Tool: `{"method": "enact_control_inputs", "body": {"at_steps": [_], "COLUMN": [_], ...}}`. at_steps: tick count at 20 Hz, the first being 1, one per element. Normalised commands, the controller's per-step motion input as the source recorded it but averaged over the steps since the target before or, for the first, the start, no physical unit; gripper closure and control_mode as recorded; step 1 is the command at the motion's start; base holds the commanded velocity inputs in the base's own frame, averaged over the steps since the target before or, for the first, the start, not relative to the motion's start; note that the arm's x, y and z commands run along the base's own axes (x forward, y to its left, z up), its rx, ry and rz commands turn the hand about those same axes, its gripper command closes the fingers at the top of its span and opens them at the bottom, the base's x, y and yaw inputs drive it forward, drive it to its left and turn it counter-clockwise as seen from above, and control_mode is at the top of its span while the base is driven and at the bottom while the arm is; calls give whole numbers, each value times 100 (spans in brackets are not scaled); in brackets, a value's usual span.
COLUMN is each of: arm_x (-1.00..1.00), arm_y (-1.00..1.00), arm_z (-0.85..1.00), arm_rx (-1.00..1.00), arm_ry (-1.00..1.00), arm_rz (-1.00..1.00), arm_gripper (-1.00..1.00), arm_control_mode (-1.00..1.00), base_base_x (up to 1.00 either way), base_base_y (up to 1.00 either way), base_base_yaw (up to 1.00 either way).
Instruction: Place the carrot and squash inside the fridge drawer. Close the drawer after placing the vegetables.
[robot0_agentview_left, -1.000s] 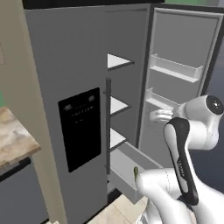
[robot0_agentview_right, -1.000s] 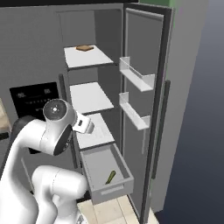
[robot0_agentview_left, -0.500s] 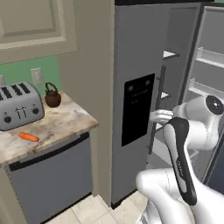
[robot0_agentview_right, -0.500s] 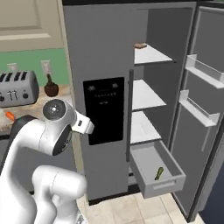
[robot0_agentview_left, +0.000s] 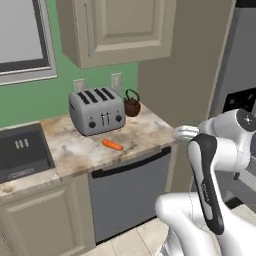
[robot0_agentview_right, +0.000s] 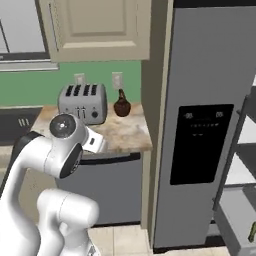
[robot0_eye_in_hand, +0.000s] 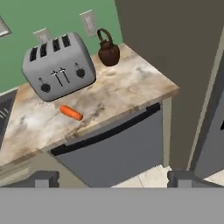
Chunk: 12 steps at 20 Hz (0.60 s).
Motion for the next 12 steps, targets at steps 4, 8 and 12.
{"method": "enact_control_inputs", "body": {"at_steps": [4,8,12], "arm_x": [0,0,0], "arm_y": [0,0,0], "arm_z": [0,0,0], "arm_rx": [0,0,0], "arm_ry": [0,0,0], "arm_rz": [0,0,0], "arm_gripper": [-100,-100,-100], "arm_control_mode": [100,100,100], "base_base_x": [62,57,48], "base_base_y": [8,0,6], "base_base_yaw": [37,38,34]}}
